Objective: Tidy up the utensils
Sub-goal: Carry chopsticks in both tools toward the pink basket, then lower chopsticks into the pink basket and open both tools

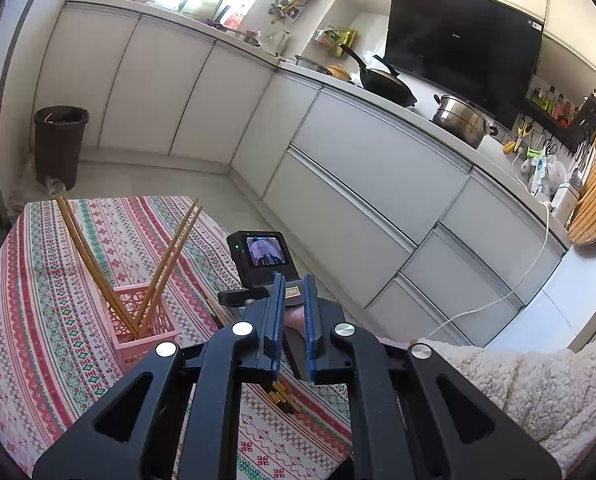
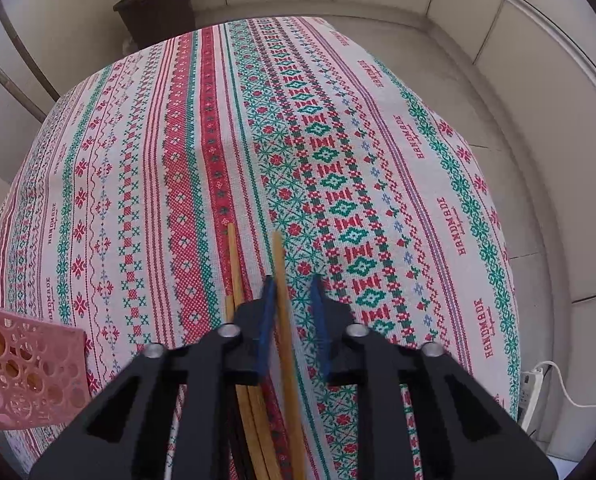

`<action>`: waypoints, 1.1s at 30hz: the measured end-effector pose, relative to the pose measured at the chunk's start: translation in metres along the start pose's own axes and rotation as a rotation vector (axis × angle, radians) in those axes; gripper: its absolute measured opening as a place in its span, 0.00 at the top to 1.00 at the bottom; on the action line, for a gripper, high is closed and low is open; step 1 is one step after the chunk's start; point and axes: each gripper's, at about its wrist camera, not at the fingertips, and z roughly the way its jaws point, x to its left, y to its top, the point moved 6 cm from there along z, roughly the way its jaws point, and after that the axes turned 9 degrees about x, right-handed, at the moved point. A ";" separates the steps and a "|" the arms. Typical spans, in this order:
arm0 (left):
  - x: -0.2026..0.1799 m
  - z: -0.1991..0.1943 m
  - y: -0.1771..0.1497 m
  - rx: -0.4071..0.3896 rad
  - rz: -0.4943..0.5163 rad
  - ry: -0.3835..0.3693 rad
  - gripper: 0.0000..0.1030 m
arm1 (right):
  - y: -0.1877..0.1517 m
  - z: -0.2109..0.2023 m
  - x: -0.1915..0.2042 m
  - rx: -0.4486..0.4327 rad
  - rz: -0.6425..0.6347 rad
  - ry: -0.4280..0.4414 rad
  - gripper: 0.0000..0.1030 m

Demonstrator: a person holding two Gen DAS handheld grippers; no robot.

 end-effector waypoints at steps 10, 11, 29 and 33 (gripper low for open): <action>-0.001 -0.009 -0.002 0.009 -0.008 0.017 0.92 | -0.035 -0.045 -0.049 -0.055 0.136 0.112 0.95; 0.001 -0.017 -0.001 -0.004 -0.012 0.035 0.92 | -0.037 -0.054 -0.051 -0.071 0.142 0.127 0.95; 0.251 0.048 -0.133 0.421 -0.986 0.701 0.51 | -0.093 -0.180 -0.101 -0.269 0.201 0.349 0.94; 0.252 0.061 -0.126 0.452 -0.828 0.858 0.73 | -0.094 -0.184 -0.109 -0.276 0.218 0.393 0.94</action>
